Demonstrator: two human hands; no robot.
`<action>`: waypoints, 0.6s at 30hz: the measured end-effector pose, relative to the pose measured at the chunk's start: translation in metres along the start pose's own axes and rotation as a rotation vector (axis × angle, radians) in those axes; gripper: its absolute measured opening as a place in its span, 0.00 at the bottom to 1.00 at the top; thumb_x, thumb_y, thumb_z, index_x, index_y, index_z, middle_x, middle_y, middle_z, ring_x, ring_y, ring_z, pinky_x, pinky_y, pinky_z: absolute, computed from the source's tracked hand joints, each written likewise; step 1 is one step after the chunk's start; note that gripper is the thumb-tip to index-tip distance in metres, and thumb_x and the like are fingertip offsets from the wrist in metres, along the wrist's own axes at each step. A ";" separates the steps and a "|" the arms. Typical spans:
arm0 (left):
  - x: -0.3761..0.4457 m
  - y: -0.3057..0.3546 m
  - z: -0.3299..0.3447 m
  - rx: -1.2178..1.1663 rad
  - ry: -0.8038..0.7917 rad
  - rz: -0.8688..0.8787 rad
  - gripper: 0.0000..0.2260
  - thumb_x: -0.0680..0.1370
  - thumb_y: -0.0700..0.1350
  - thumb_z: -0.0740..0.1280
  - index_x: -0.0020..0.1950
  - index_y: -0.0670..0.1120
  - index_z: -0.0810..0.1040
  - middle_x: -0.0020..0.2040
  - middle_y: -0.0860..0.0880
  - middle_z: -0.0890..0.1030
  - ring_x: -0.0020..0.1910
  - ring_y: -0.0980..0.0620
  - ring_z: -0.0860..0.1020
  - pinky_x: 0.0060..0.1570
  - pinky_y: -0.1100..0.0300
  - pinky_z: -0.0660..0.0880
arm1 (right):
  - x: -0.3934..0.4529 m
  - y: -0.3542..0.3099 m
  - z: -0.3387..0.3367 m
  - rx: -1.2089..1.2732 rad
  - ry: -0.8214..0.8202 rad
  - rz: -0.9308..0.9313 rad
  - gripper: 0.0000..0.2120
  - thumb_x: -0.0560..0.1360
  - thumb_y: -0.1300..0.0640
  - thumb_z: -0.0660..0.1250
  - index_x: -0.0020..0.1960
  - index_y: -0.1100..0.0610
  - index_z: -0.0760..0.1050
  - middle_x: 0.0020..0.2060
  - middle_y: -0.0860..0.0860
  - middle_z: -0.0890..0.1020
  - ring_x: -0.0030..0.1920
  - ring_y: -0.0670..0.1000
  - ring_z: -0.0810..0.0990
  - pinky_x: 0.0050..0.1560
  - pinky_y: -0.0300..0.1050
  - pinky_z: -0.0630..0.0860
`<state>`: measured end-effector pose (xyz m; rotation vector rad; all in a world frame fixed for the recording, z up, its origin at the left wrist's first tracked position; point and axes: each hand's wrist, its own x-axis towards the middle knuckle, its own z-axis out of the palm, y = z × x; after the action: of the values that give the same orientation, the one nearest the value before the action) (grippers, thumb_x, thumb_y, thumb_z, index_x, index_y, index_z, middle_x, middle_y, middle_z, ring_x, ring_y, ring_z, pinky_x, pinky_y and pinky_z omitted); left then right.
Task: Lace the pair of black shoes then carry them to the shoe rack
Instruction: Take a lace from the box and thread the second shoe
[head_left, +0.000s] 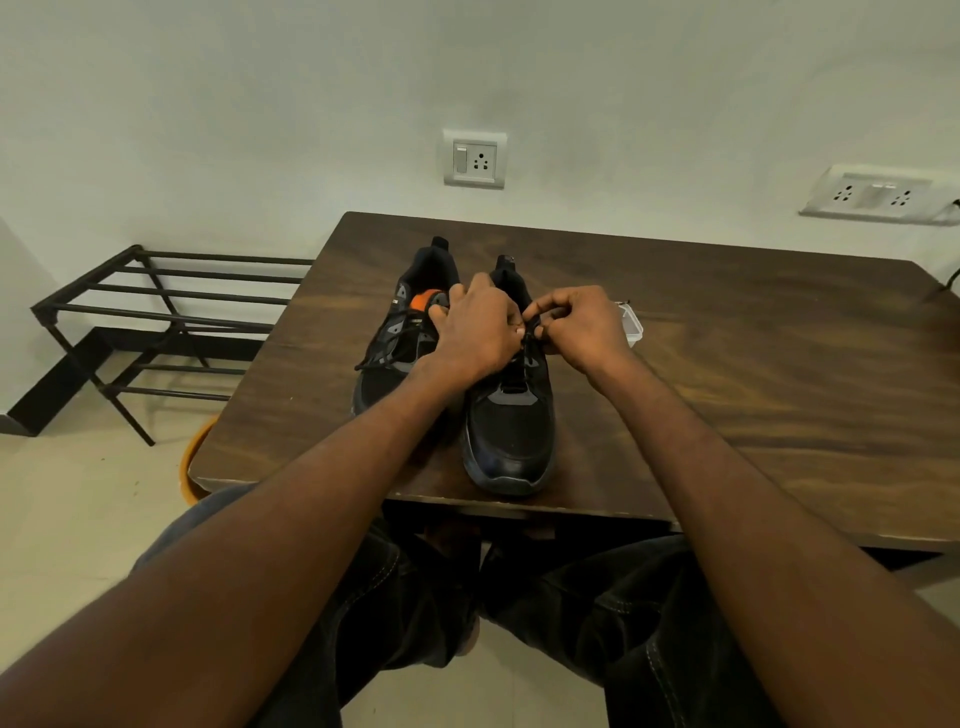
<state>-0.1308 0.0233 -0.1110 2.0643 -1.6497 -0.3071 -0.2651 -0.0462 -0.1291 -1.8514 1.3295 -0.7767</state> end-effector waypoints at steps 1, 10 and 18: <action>0.000 -0.002 -0.001 0.013 -0.018 0.020 0.05 0.80 0.45 0.70 0.54 0.52 0.84 0.65 0.47 0.72 0.65 0.44 0.67 0.66 0.40 0.63 | 0.000 0.000 0.000 0.000 -0.004 0.004 0.17 0.72 0.72 0.69 0.43 0.50 0.86 0.38 0.49 0.87 0.44 0.50 0.88 0.50 0.57 0.86; -0.001 0.003 -0.006 0.091 -0.074 0.025 0.02 0.81 0.46 0.67 0.51 0.51 0.80 0.66 0.46 0.71 0.67 0.42 0.66 0.70 0.37 0.61 | -0.006 -0.006 0.000 0.024 -0.009 0.011 0.17 0.74 0.71 0.70 0.42 0.49 0.85 0.41 0.49 0.87 0.47 0.50 0.87 0.52 0.55 0.86; 0.005 -0.009 -0.010 0.035 -0.109 0.070 0.11 0.83 0.43 0.63 0.61 0.53 0.82 0.60 0.49 0.79 0.62 0.46 0.69 0.69 0.39 0.60 | -0.017 -0.014 -0.018 0.160 -0.058 0.153 0.07 0.79 0.68 0.69 0.49 0.58 0.83 0.47 0.61 0.86 0.43 0.54 0.86 0.46 0.48 0.87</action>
<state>-0.1175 0.0226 -0.1060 2.0424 -1.7991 -0.3765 -0.2765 -0.0302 -0.1085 -1.6154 1.3153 -0.7215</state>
